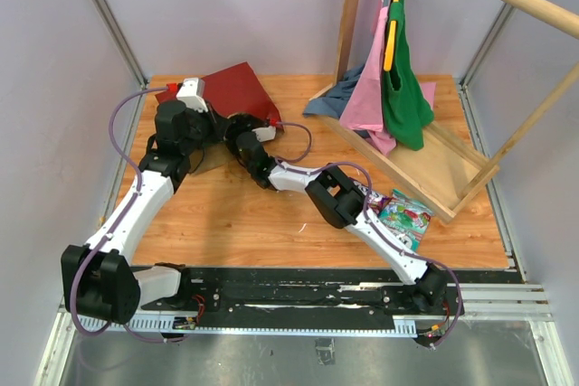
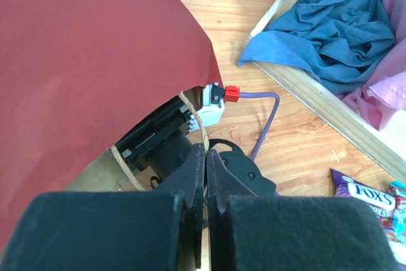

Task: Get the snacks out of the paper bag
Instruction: Take out the snack from the paper bag.

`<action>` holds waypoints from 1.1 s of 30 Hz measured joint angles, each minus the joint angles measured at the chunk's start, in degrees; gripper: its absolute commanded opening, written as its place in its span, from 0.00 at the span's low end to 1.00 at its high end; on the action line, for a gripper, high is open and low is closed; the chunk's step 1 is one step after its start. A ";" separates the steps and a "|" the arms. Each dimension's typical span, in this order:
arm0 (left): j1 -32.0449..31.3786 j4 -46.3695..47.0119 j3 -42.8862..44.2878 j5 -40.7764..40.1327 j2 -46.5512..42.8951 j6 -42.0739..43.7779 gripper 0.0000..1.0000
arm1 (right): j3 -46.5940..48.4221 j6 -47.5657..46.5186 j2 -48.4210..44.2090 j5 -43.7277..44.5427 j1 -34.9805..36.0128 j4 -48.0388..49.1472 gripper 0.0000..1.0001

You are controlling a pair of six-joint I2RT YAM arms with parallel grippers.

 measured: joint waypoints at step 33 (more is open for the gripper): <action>0.00 -0.07 0.22 0.02 0.28 0.02 0.00 | -18.36 0.09 -7.41 -0.57 0.00 11.52 0.01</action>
